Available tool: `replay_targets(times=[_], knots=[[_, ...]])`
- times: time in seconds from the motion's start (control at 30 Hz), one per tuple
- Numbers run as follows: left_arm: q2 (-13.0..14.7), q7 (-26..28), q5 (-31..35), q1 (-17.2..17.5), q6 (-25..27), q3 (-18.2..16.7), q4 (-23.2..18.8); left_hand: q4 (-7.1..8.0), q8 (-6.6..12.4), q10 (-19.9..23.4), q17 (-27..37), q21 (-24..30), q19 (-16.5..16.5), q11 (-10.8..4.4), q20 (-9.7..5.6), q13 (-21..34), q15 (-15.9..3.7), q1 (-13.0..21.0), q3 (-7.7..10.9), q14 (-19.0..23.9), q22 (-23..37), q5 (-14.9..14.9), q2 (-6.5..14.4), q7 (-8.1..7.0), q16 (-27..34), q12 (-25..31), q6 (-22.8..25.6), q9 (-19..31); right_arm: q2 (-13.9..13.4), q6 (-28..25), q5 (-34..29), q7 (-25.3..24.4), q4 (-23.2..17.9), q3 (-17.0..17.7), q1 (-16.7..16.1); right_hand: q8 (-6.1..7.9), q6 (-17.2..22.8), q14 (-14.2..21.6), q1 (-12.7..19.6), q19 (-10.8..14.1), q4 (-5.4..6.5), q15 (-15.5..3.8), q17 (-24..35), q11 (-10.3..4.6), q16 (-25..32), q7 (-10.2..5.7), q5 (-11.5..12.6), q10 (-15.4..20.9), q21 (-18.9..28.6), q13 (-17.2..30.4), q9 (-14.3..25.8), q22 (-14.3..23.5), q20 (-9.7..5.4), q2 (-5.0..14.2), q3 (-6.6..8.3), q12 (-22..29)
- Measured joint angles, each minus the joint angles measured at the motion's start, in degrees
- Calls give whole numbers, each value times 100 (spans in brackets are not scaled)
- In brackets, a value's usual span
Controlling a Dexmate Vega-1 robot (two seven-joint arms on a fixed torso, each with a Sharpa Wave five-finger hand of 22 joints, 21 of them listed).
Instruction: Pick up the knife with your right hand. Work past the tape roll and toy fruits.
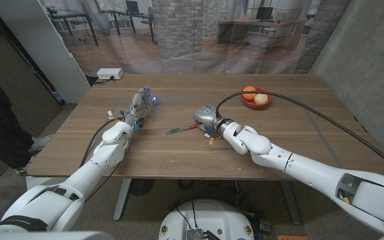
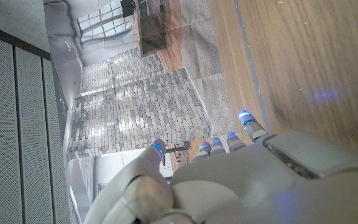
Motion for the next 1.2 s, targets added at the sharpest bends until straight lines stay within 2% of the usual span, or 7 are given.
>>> replay_targets(times=[0.03,0.1,0.17,0.57,0.7,1.2], knots=[[7,-1,0,4,0,-8,3,0,0,0,0,0,0,0,0,0,0,0,0,0,0,0,0,0,0,0,0,0,-2,711,526,-1206,2,2,0,10,9,10,21,0,0,-10,8,11,-19,8,-12,11,24,149,0,0,0,-21,0,7],[7,-2,0,4,0,-8,3,0,0,0,0,0,0,0,0,0,0,0,0,0,0,0,0,0,0,0,0,0,-20,711,526,-1206,13,29,-2,20,90,29,42,0,0,-11,21,2,-20,-32,-20,43,43,238,-12,0,0,-42,-1,16],[6,-4,0,-1,0,-9,27,0,0,0,0,-21,0,0,0,0,0,0,0,0,0,0,0,0,0,0,0,0,-38,847,640,-1433,18,62,-3,21,119,29,42,0,4,-11,35,1,-20,-46,-22,43,87,261,-40,0,0,-42,-5,17],[-22,-37,2,-56,-6,-1,96,0,0,0,0,-21,0,0,0,0,0,0,0,0,-1,0,0,0,0,0,0,0,-118,1061,779,-1771,-48,204,-36,-29,171,59,41,-78,35,-40,134,0,-104,-96,-43,44,232,297,-109,26,-29,-41,-53,-9],[-27,-37,2,-63,-6,1,106,0,0,0,0,-21,0,0,0,0,0,0,0,0,-1,0,0,0,0,0,0,0,-118,1104,805,-1808,-48,204,-36,-61,232,59,41,-116,34,-40,167,-30,-148,-157,-66,73,285,314,-122,26,10,-41,-53,-19],[-6,-59,3,-48,-38,-1,58,0,0,0,1,-44,0,0,0,0,0,0,0,0,-2,0,0,0,0,0,0,13,-174,1134,871,-1824,-232,363,-84,-79,230,59,41,-262,58,-40,286,-42,-281,-159,-92,80,469,401,-146,26,33,-41,-76,-52]])
